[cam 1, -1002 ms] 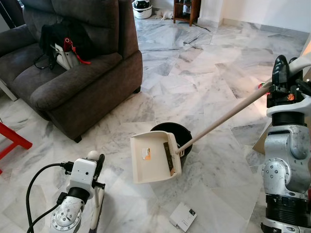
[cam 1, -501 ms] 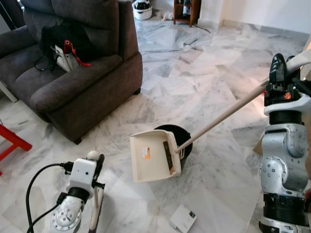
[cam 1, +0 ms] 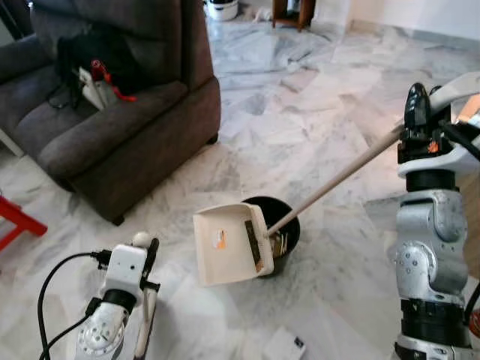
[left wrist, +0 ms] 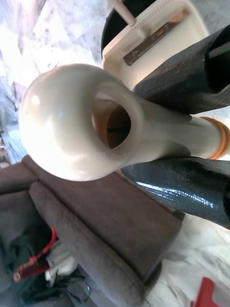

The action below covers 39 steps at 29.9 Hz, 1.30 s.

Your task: Sweep floor

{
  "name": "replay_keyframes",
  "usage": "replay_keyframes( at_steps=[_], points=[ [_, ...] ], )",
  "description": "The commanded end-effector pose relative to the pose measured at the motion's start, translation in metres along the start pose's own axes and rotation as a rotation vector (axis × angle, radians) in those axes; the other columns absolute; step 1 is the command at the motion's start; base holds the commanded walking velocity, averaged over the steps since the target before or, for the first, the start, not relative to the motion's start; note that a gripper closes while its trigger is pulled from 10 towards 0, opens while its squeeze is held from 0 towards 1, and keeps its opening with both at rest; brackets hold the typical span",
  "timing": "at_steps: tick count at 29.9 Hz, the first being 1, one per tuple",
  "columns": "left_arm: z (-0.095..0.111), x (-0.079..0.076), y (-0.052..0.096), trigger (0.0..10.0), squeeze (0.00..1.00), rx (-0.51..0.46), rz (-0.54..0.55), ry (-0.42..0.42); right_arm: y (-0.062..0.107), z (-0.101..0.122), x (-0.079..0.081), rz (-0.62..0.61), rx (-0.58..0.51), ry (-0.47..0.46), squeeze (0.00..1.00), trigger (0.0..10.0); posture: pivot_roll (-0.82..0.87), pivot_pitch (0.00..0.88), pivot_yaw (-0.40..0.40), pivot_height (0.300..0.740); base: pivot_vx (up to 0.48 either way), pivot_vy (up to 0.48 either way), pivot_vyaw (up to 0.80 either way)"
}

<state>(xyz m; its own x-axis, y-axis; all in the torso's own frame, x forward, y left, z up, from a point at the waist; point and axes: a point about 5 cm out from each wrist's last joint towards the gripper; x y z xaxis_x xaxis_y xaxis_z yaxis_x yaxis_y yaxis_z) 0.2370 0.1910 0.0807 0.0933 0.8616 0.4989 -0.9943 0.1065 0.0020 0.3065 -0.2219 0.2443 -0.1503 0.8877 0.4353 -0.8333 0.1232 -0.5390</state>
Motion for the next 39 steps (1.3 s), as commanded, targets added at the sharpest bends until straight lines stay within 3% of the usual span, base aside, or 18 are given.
replay_keyframes(
  at_steps=[1, 33, 39],
  points=[
    [0.0036, 0.0112, 0.0012, 10.0, 0.0, -0.019, 0.03, -0.041, -0.0065, 0.0094, 0.0142, 0.049, -0.057, -0.025, 0.0, 10.0, 0.06, 0.09, 0.098, 0.74, 0.315, 0.0, 0.0],
    [0.0048, 0.0124, 0.0006, 10.0, 0.0, -0.02, 0.036, -0.044, -0.007, 0.0095, 0.0164, 0.056, -0.061, -0.031, 0.0, 10.0, 0.06, 0.09, 0.098, 0.74, 0.316, 0.0, 0.0],
    [0.0057, 0.0132, -0.0003, 10.0, 0.0, -0.026, 0.045, -0.045, -0.0086, 0.0109, 0.0226, 0.087, -0.069, -0.015, 0.0, 10.0, 0.06, 0.092, 0.098, 0.74, 0.203, 0.0, 0.0]
  ],
)
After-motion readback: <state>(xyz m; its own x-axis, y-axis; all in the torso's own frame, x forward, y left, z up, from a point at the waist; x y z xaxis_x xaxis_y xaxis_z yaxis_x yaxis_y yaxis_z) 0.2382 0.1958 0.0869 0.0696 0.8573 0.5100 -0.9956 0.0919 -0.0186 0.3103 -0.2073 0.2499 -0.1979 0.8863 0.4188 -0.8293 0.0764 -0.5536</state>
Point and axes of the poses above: a point about 5 cm out from each wrist's last joint towards the gripper, its own y axis pointing back from the gripper into the wrist, its own z axis along the axis of the wrist's last joint, x = y × z, and after that the axes turned 14 degrees about -y, right-handed
